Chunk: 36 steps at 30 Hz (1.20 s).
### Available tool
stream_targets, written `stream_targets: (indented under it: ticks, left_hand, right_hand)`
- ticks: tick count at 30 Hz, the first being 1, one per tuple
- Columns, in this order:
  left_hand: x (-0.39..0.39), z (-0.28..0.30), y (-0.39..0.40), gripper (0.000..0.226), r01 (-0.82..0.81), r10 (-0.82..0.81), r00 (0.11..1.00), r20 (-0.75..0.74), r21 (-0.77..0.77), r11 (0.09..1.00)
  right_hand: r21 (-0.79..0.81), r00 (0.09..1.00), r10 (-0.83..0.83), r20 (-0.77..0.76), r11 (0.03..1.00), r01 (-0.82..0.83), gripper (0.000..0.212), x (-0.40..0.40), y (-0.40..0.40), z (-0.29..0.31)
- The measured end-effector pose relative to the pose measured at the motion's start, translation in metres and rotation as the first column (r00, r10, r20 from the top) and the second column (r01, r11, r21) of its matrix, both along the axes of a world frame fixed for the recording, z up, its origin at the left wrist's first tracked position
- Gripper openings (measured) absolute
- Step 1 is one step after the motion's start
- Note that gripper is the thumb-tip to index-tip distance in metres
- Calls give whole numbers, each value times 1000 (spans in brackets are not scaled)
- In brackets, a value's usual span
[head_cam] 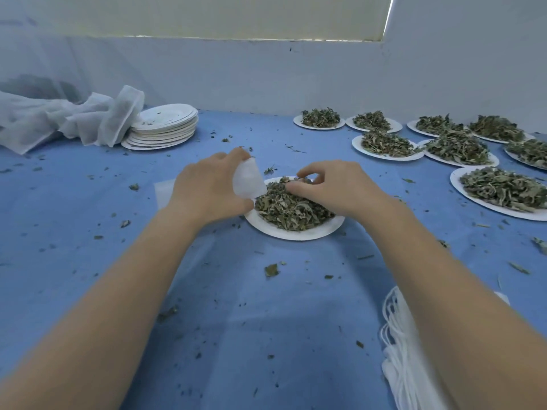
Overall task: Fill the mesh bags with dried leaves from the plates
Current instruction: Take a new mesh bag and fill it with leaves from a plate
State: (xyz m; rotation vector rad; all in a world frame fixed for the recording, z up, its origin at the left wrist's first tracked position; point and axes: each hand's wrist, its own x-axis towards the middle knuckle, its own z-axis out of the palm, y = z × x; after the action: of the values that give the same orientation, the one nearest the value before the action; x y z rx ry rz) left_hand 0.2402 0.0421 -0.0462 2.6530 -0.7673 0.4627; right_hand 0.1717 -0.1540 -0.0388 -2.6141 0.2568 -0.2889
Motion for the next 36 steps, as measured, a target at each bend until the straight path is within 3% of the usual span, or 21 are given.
stream_targets:
  ticks: [7, 15, 20, 27, 31, 33, 36]
  left_hand:
    - [-2, -1, -3, 63, 39, -39, 999, 22, -13, 999]
    - [0, 2, -4, 63, 100, -100, 995, 17, -5, 995]
    - [-3, 3, -9, 60, 113, -113, 994, 2, -45, 993]
    - [-12, 4, -15, 52, 169, -189, 976, -109, -169, 971]
    - [-10, 6, -10, 52, 157, -195, 970, -146, -240, 958]
    - [-8, 7, -8, 50, 160, -200, 969, -145, -251, 955]
    - [-7, 8, -6, 50, 162, -204, 969, -142, -260, 952]
  right_hand:
    - [-64, 986, 31, 164, 998, -21, 20, 0, 1, 5]
    - [186, 957, 58, 284, 976, -114, 5, -4, 10, 22]
    - [245, 954, 144, 264, 946, -211, 7, -2, 23, 25]
    - [181, 944, 276, 183, 934, -308, 18, -2, 36, 24]
    - [345, 906, 399, 143, 837, -424, 30, -8, 33, 28]
    - [359, 910, 392, 136, 836, -414, 31, -7, 34, 28]
    - [361, 943, 248, 221, 878, -315, 23, -2, 40, 25]
